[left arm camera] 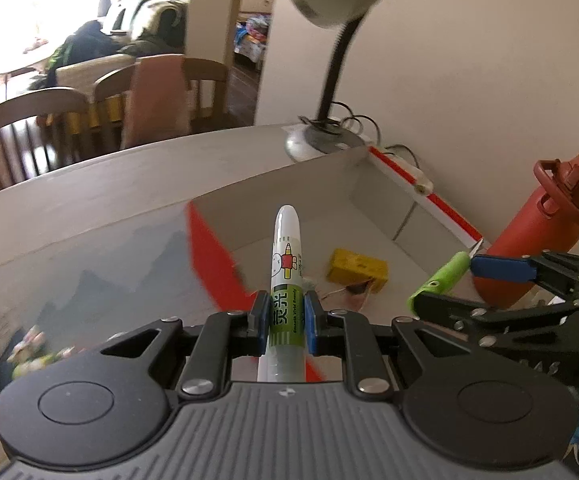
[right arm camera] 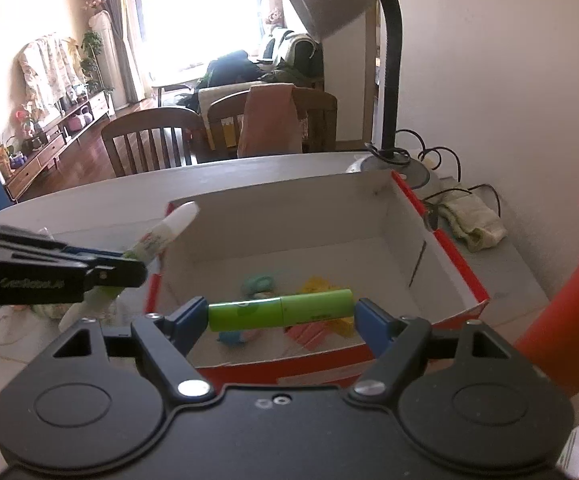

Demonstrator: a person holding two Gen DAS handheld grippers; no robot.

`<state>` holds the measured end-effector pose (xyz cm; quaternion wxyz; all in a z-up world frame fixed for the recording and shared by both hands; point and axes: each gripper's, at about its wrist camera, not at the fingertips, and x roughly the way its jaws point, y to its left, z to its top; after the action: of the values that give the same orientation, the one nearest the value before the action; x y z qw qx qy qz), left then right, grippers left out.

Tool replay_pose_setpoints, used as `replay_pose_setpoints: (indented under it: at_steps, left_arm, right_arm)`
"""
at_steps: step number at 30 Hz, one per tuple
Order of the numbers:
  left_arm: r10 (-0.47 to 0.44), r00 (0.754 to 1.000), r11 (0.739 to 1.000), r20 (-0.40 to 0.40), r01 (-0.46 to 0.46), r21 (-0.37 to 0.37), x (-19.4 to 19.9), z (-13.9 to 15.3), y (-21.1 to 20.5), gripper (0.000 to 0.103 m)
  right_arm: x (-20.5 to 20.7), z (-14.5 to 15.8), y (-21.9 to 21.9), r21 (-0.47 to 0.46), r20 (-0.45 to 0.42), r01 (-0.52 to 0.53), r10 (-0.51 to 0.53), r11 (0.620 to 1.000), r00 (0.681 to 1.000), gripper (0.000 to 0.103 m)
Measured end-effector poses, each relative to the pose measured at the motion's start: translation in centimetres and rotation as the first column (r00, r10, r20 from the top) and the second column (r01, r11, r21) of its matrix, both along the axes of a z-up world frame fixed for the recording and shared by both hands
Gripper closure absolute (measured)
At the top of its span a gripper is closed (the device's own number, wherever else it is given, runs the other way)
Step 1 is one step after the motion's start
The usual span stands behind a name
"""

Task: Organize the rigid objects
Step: 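Lift the glue pen and glue stick and carry them toward the red box, then open the right tool to drop the glue stick while the left tool drops the glue pen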

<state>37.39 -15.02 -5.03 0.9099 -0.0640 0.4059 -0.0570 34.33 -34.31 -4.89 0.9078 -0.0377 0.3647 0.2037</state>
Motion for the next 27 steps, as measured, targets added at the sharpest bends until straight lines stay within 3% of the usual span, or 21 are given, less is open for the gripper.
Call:
replay_pose_setpoints:
  at_steps: [7,11,16,27]
  left_arm:
    - [-0.077,0.996,0.996,-0.042,0.079,0.040,5.4,-1.4,-3.2,0.086]
    - [-0.104,0.992,0.994,-0.073,0.106,0.024,8.6,-2.6,-4.3,0.086]
    - [-0.138,0.984,0.986,-0.116,0.148,0.077,12.1,-4.5,-5.9,0.086]
    - [-0.105,0.972,0.979,-0.213,0.138,0.149,16.3,-8.6,-6.8,0.086]
  right_arm:
    - [2.6,-1.7,-1.5,-0.031,-0.042,-0.004,0.003,1.000,0.999,0.024]
    - [4.2,-3.0,-1.8,-0.061,-0.068,-0.011,0.007,0.998,0.998,0.024]
    - [5.6,-4.2,-1.9,-0.101,-0.097,-0.043,0.033,0.994,0.995,0.024]
    - [7.3,-5.9,-1.3,-0.158,-0.130,-0.058,0.037,0.986,0.991,0.024]
